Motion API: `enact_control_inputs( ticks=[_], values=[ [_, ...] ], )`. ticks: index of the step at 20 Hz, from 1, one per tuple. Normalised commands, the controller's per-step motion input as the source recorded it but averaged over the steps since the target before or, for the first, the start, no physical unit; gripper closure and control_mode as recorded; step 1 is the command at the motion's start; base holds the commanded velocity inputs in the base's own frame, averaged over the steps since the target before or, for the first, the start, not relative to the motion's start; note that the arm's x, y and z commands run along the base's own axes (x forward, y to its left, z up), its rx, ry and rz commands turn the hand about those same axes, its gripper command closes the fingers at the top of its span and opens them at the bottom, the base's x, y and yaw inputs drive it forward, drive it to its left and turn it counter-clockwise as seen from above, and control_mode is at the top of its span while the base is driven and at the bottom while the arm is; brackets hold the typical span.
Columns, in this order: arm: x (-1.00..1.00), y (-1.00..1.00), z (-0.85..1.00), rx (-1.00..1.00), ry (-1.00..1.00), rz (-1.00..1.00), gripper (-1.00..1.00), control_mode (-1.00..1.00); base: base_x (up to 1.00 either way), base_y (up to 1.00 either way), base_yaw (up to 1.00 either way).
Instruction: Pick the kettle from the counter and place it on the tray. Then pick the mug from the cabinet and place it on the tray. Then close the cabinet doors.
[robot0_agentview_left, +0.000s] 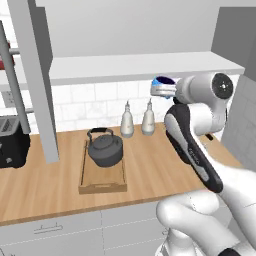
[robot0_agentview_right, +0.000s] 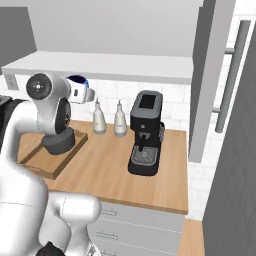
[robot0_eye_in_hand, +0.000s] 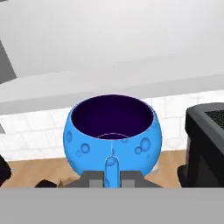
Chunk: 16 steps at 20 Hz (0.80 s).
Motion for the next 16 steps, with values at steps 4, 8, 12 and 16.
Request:
enact_control_inputs(
  ticks=[4, 8, 12, 16],
  values=[
    [-1.00, 0.07, -0.47, -0.30, 0.04, 0.64, 1.00, -1.00, 0.00, 0.00, 0.00],
    [-0.60, 0.00, -0.10, -0.05, 0.00, 0.50, 1.00, -1.00, 0.00, 0.00, 0.00],
    [0.00, 0.00, 0.00, 0.00, 0.00, 0.04, 1.00, -1.00, 0.00, 0.00, 0.00],
    [0.00, 0.00, -0.02, -0.01, 0.00, 0.00, 1.00, -1.00, 0.00, 0.00, 0.00]
  ],
)
